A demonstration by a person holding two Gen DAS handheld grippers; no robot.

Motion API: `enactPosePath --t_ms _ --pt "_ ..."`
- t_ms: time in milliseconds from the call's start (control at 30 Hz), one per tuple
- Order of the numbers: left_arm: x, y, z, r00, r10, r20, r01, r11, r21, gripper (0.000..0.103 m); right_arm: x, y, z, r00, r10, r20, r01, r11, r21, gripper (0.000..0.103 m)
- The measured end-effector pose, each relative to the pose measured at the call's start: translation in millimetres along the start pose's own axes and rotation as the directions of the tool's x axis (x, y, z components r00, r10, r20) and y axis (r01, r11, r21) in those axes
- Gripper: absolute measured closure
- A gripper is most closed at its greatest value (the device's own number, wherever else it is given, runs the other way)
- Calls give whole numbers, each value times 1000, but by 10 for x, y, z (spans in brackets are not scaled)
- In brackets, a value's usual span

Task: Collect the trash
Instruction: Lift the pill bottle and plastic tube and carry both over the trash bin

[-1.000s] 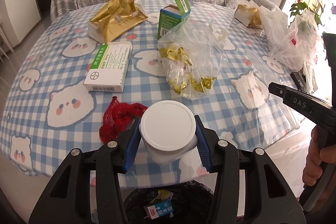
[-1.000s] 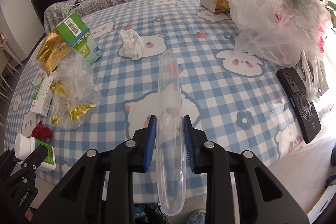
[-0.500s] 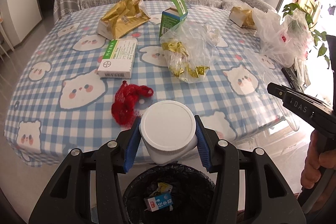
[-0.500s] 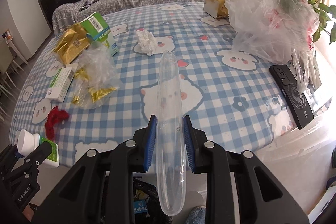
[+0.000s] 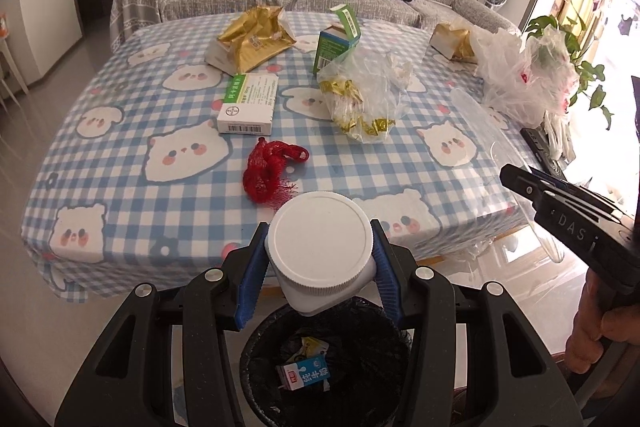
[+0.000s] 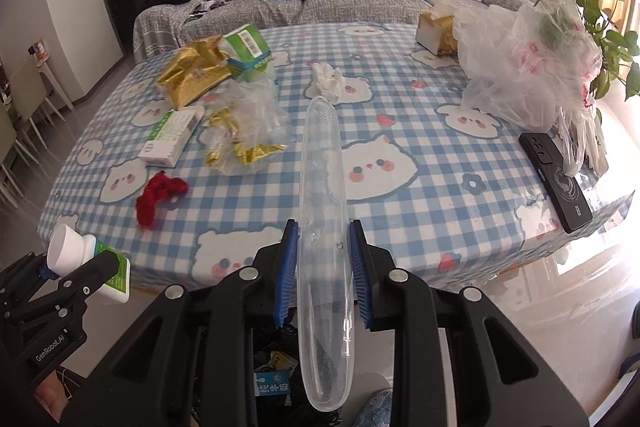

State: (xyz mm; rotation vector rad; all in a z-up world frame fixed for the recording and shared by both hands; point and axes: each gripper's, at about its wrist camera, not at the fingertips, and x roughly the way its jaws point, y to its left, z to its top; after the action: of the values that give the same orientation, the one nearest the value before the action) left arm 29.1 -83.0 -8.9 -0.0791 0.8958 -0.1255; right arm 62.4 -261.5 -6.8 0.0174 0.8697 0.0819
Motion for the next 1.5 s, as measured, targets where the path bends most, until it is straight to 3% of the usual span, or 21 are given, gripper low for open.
enactPosePath --t_ms 267,600,933,1233,1500 --pt "-242 95 -155 1000 10 27 -10 1000 2 55 -194 258 -212 1000 21 19 -20 999 -48 78" --pt "-342 320 -530 999 39 0 -39 999 -22 55 -293 477 -559 999 49 1 -48 996 -71 78" --pt "-508 306 -806 999 37 0 -37 999 -18 55 -381 585 -956 997 77 -13 -78 994 -72 78" --pt "-443 424 -1145 999 33 -32 -35 996 -78 55 -357 677 -1322 996 84 -43 -88 991 -105 78" --pt "-150 424 -1491 995 34 -95 -43 995 -95 55 -84 764 -1591 991 85 -101 -99 985 -142 78"
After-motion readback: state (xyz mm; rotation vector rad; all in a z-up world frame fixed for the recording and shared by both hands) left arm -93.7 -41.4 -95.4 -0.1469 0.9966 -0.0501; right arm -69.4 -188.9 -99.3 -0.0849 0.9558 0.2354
